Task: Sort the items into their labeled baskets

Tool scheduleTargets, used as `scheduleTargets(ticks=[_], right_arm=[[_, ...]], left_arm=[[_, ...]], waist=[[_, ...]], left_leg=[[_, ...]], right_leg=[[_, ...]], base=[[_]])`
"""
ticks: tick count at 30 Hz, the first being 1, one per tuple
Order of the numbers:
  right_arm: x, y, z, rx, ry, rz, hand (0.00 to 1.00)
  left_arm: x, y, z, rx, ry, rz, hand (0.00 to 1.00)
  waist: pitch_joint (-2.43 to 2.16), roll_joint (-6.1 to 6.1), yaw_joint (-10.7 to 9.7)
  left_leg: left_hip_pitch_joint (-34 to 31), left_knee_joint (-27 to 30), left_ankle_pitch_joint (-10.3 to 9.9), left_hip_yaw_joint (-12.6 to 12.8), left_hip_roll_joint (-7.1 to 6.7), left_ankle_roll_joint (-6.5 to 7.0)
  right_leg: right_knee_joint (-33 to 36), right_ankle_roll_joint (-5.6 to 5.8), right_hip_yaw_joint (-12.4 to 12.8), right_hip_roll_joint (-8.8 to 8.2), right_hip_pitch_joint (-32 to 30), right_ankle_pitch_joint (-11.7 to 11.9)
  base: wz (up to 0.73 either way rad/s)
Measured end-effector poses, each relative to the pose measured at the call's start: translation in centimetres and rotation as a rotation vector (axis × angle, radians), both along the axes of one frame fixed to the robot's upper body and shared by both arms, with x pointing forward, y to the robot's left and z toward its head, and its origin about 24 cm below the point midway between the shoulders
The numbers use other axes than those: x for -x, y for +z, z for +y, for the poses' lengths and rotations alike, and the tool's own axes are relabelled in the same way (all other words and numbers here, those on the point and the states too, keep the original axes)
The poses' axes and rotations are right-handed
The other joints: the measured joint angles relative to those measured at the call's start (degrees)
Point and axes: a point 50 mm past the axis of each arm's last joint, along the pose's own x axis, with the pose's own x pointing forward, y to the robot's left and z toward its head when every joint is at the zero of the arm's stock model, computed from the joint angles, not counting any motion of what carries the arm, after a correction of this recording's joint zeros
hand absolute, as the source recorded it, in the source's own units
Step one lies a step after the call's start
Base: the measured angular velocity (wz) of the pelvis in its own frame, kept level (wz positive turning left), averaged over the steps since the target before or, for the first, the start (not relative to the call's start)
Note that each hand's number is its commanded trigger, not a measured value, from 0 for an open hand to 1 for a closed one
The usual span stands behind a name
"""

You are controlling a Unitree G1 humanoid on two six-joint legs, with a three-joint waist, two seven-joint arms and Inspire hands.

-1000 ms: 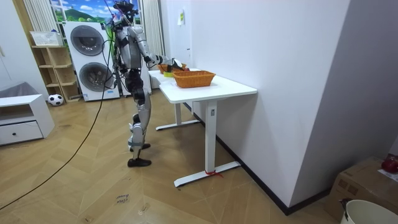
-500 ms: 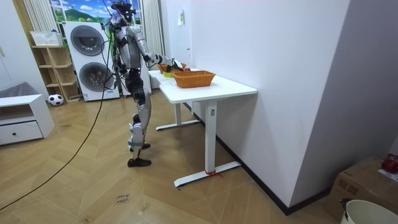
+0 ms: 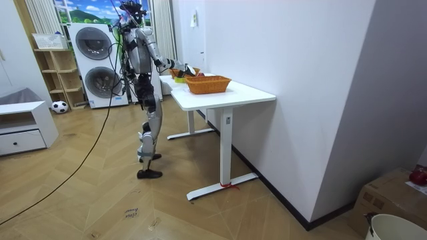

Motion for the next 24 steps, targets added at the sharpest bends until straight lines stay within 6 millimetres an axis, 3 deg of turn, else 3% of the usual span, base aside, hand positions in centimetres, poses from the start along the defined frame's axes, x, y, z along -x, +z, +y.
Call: scheduleTargets(ticks=[4,5,7,8,9,10,14,24], right_arm=[[0.1,-0.2,0.0,-0.015,0.007,0.025,0.02],[0.1,-0.3,0.0,-0.023,0.008,0.036,0.09],[0.1,-0.4,0.1,-0.022,0.019,0.054,0.46],[0.2,-0.4,0.1,-0.021,0.026,0.062,0.56],[0.2,-0.5,0.1,-0.021,0.028,0.064,0.91],[0.2,-0.5,0.1,-0.017,0.028,0.062,1.00],[-0.5,-0.1,0.0,0.029,0.031,0.037,1.00],[-1.5,0.3,-0.3,0.126,0.030,0.002,1.00]], left_arm=[[-0.2,0.0,0.1,-0.002,-0.001,-0.004,0.00],[-0.2,0.1,0.1,-0.004,-0.001,-0.004,0.00],[-0.2,0.1,0.3,-0.007,0.000,-0.003,0.00],[-0.2,0.1,0.3,-0.009,0.000,0.000,0.00],[-0.2,0.1,0.3,-0.010,0.001,0.002,0.00],[-0.1,0.1,0.4,-0.011,0.001,0.004,0.00],[-0.4,0.2,0.5,-0.015,0.002,0.008,0.00],[-1.0,0.3,0.7,-0.022,-0.004,-0.004,0.00]], waist=[[-0.05,-0.08,-0.01],[-0.11,-0.18,0.00],[-0.24,-0.38,0.03],[-0.36,-0.55,0.03],[-0.43,-0.66,0.03],[-0.47,-0.87,0.11],[-0.19,-1.42,0.21],[-0.21,-1.45,2.06]], left_leg=[[-0.08,0.00,0.00,0.00,0.01,0.00],[-0.08,0.00,0.00,0.02,0.02,0.00],[-0.11,0.00,0.00,0.13,0.05,0.00],[-0.12,0.00,0.00,0.13,0.05,0.00],[-0.11,0.00,0.00,0.13,0.05,0.00],[-0.06,0.01,0.00,0.16,0.07,0.00],[0.03,0.06,-0.01,0.37,0.15,-0.02],[0.11,-0.04,-0.03,0.60,0.16,-0.02]], right_leg=[[0.00,0.00,-0.05,0.00,0.01,0.00],[0.00,0.01,-0.04,0.00,0.00,-0.01],[0.01,0.02,-0.07,0.00,-0.09,-0.01],[0.01,0.02,-0.08,0.00,-0.09,-0.01],[0.01,0.02,-0.08,0.00,-0.09,-0.01],[0.03,0.02,-0.10,0.00,-0.07,-0.01],[0.02,0.02,-0.12,0.03,-0.16,-0.01],[-0.01,0.01,-0.29,0.03,-0.22,-0.01]], base=[[0.00],[0.00],[0.00],[0.00],[0.00],[0.00],[-0.03],[0.00]])
